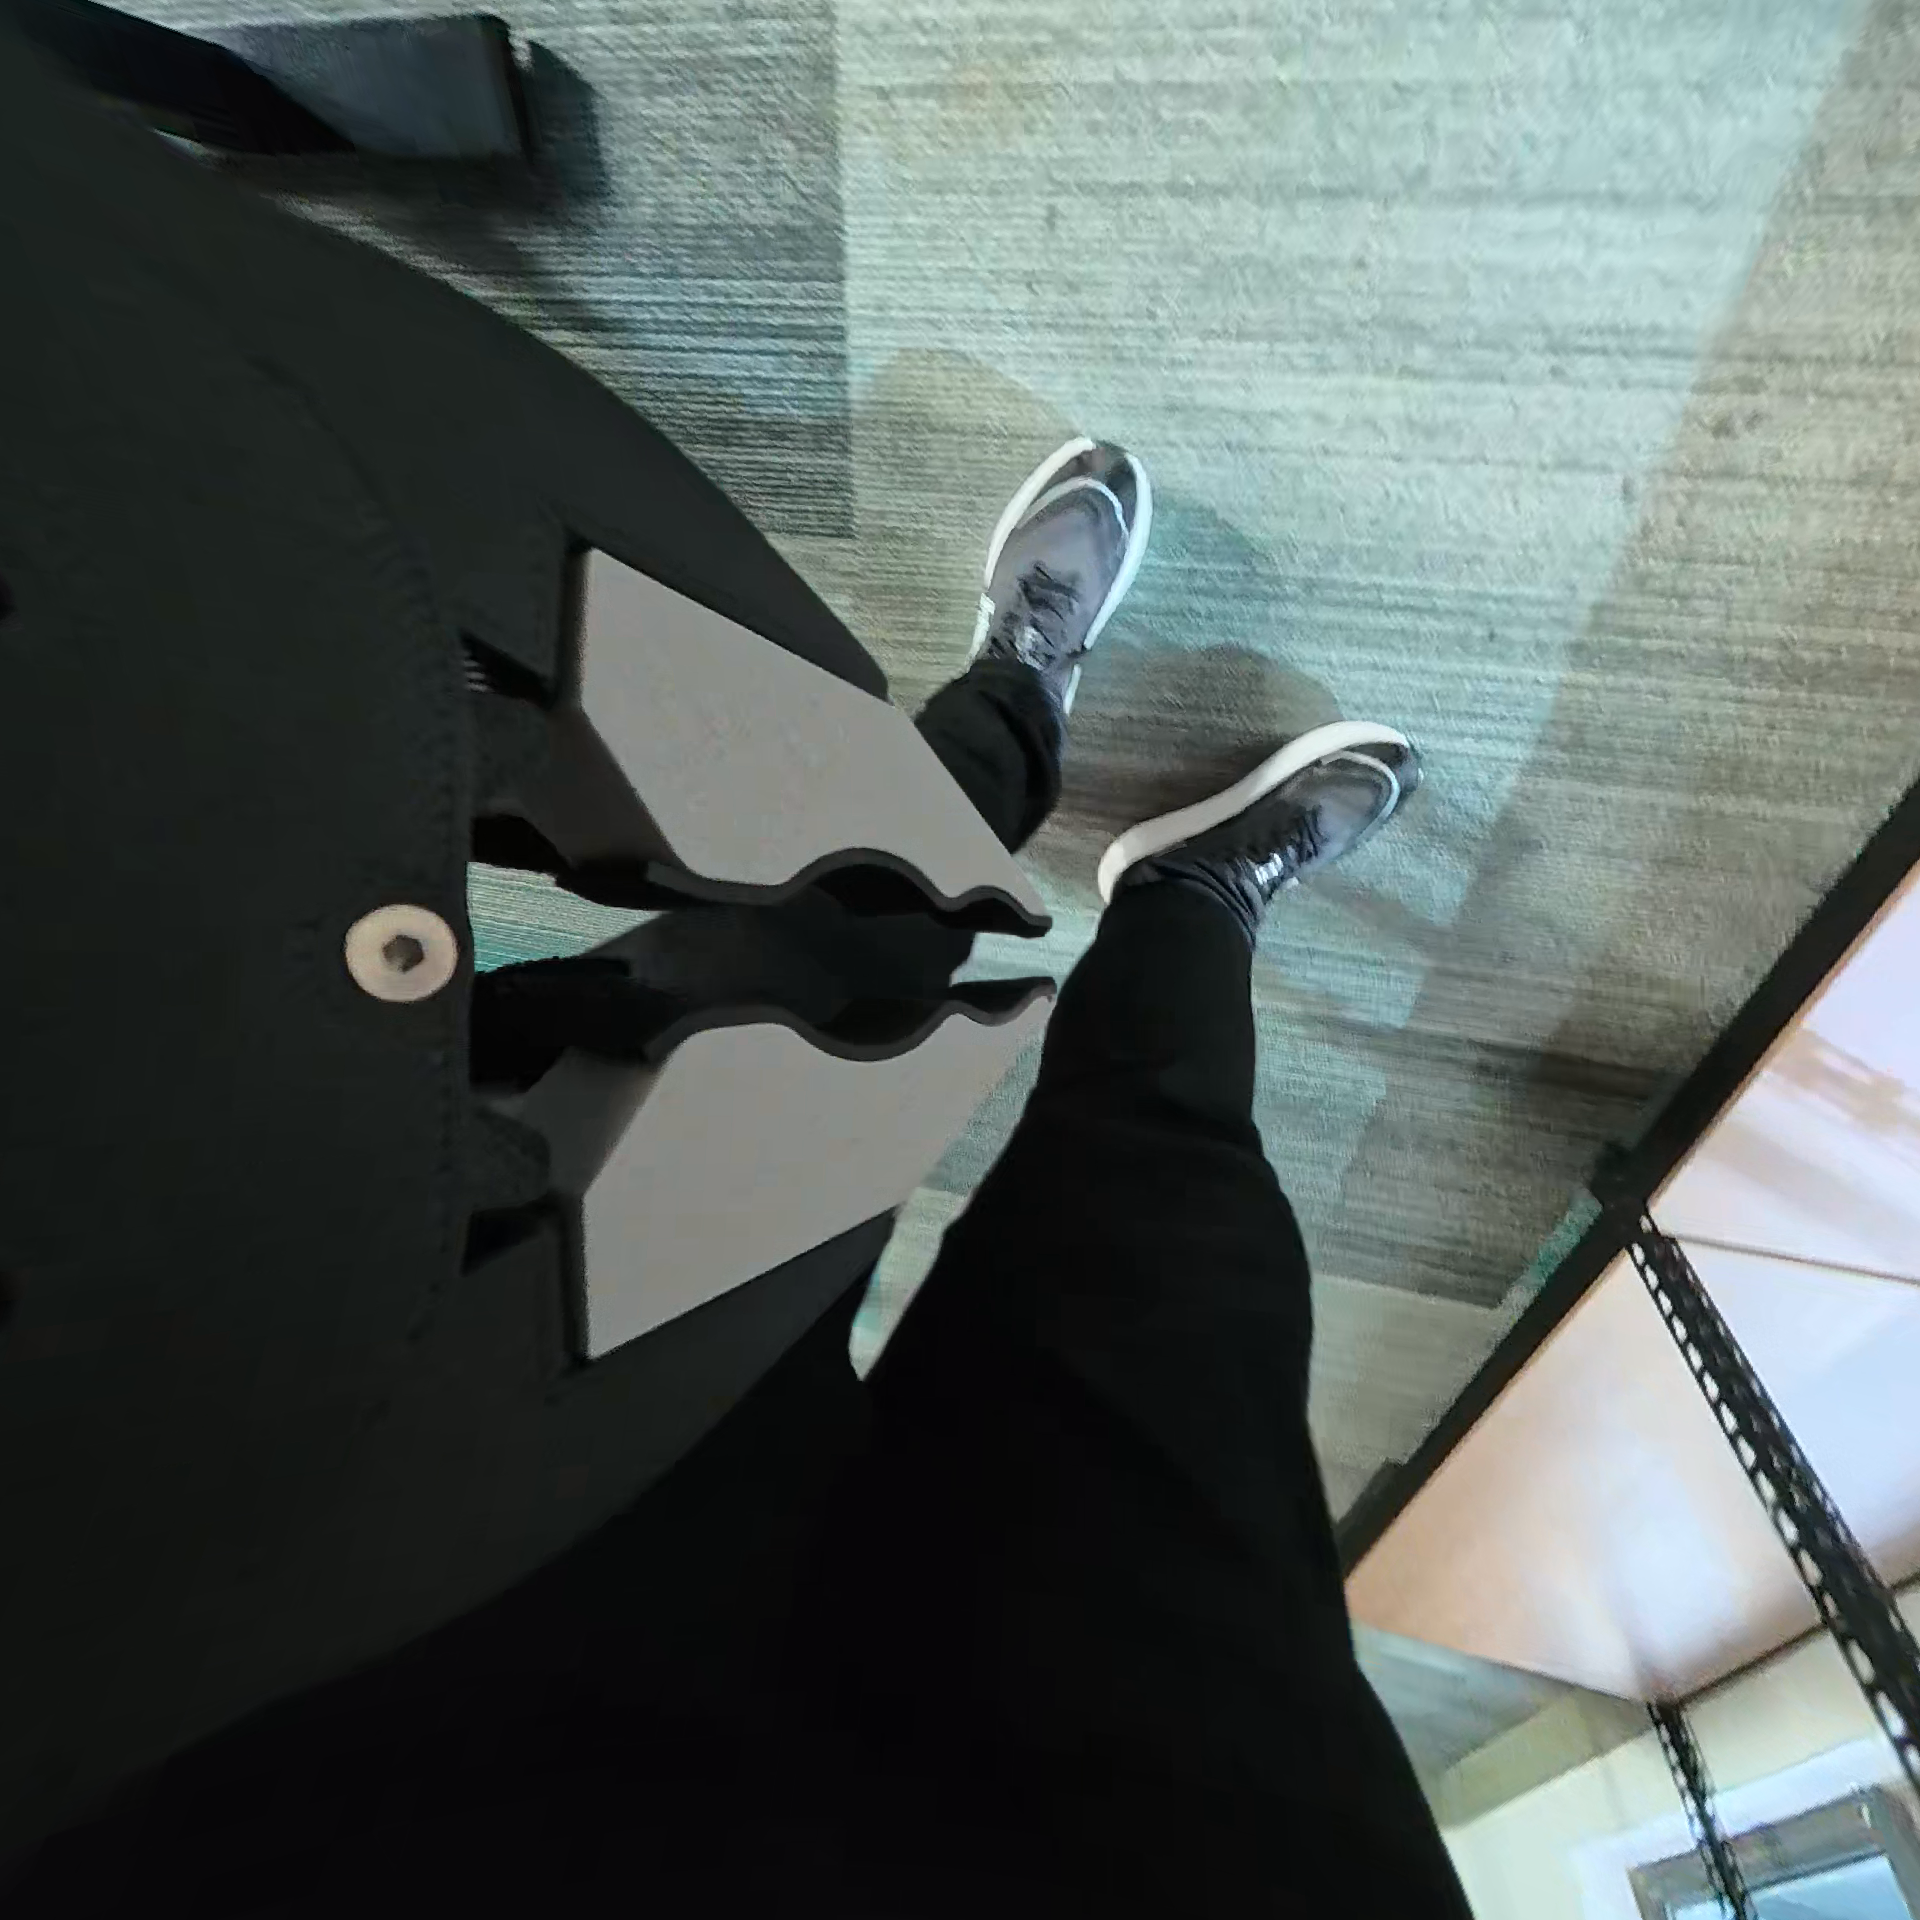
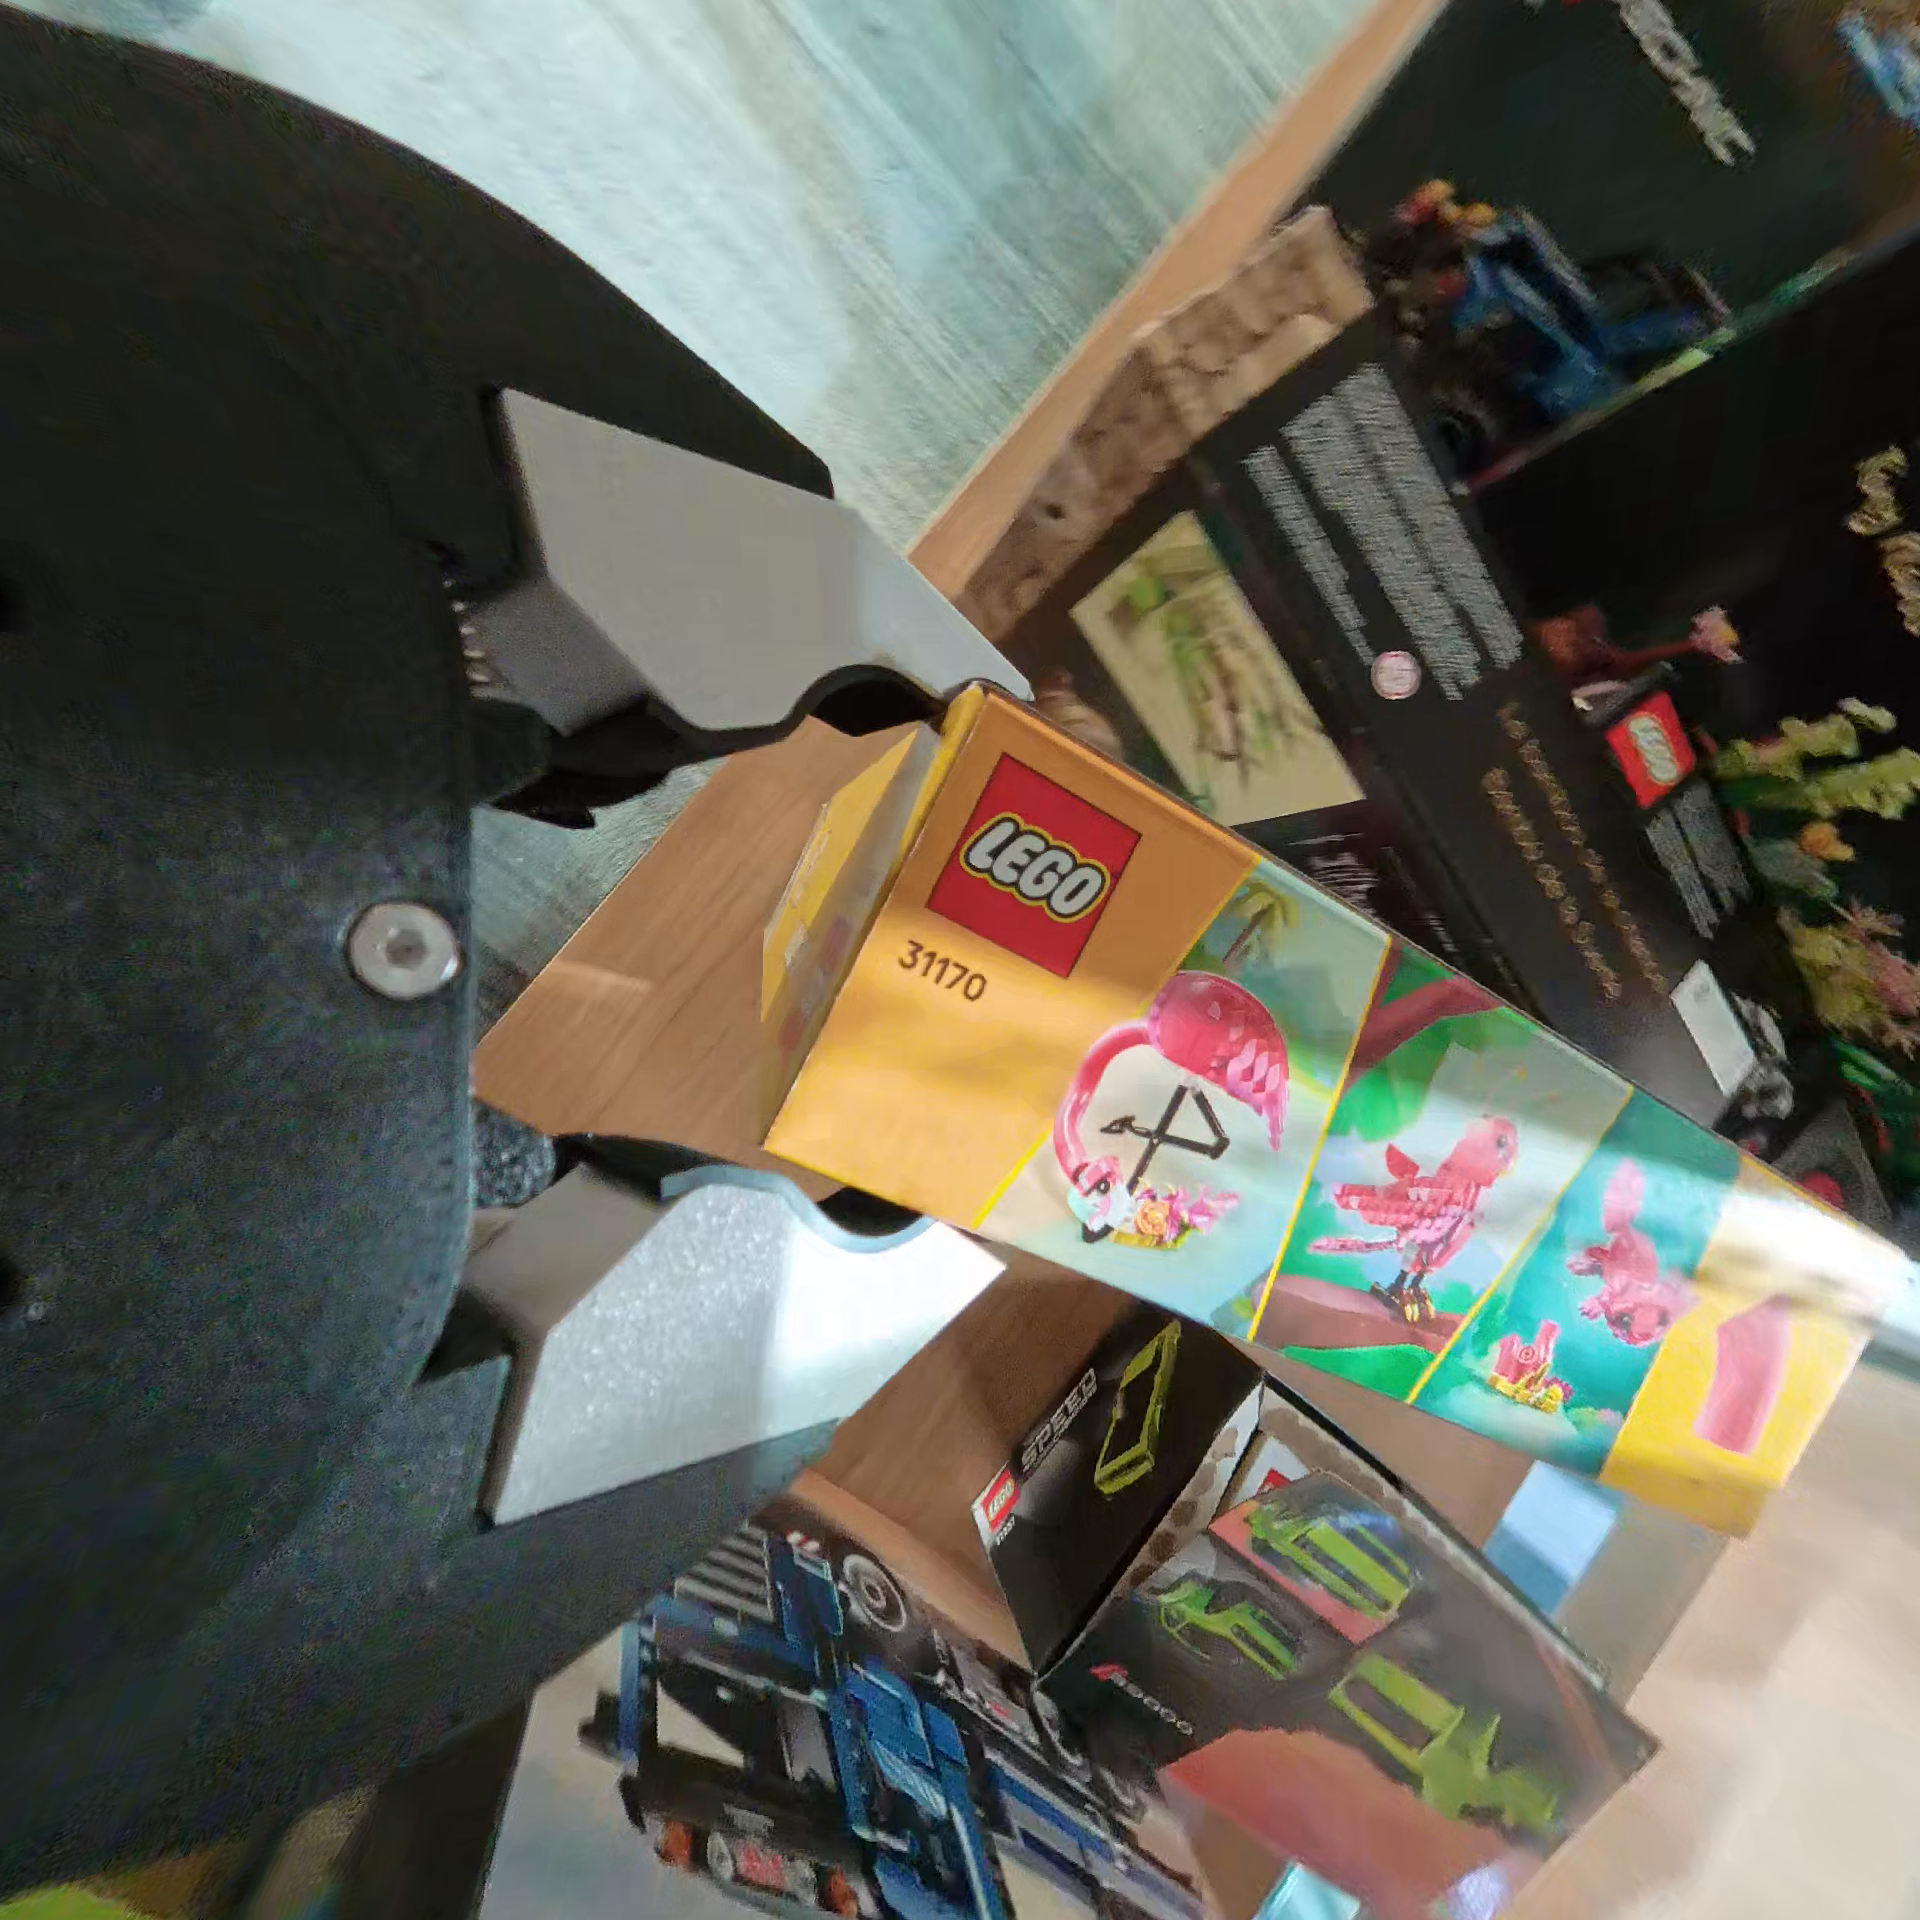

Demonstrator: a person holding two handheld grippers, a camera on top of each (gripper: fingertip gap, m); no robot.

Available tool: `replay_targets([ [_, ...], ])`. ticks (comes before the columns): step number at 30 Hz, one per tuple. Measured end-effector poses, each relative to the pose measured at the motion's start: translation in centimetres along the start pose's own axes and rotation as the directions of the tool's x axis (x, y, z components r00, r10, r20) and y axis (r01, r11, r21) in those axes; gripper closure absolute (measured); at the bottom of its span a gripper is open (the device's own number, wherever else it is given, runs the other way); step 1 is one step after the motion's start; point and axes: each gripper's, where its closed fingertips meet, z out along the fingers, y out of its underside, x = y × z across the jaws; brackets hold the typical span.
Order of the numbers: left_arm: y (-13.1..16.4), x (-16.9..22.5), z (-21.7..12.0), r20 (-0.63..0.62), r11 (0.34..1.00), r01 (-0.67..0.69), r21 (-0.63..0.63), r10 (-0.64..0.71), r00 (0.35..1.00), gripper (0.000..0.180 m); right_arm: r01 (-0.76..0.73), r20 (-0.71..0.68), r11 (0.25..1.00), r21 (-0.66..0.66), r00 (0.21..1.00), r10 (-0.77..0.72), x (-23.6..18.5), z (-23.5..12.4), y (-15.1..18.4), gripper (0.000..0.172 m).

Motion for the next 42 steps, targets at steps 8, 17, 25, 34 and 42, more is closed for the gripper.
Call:
replay_targets([
  [8, -4.8, 6.7, 6.4, -0.107, 0.997, -0.071, 0.004, 0.071, 0.992, 0.174, 0.137, 0.004, 0.989, 0.047, 0.99, -0.138, 3.3, -2.9, 0.5, 0.063],
  [17, -7.0, 8.1, 6.3, -0.051, 0.998, -0.061, 0.01, 0.061, 0.997, 0.174, -0.05, 0.08, 0.986, 0.162, 0.996, 0.038, 2.0, 0.6, 0.3, 0.067],
  [25, -6.2, 8.9, 4.7, 0.017, 1.0, -0.024, 0.017, 0.024, 1.0, 0.176, -0.08, 0.119, 0.985, 0.154, 0.991, 0.061, 1.5, 0.1, 0.7, 0.073],
  [34, -7.6, 9.9, 3.9, 0.025, 0.995, -0.096, -0.017, 0.096, 0.995, 0.178, -0.161, 0.15, 0.974, 0.162, 0.979, 0.137, 0.7, -2.8, 2.6, 0.074],
  [42, -10.2, 10.0, 2.2, 0.013, 0.974, -0.215, -0.064, 0.217, 0.976, 0.178, -0.305, 0.186, 0.933, 0.191, 0.945, 0.271, 0.9, -4.4, 3.4, 0.076],
])
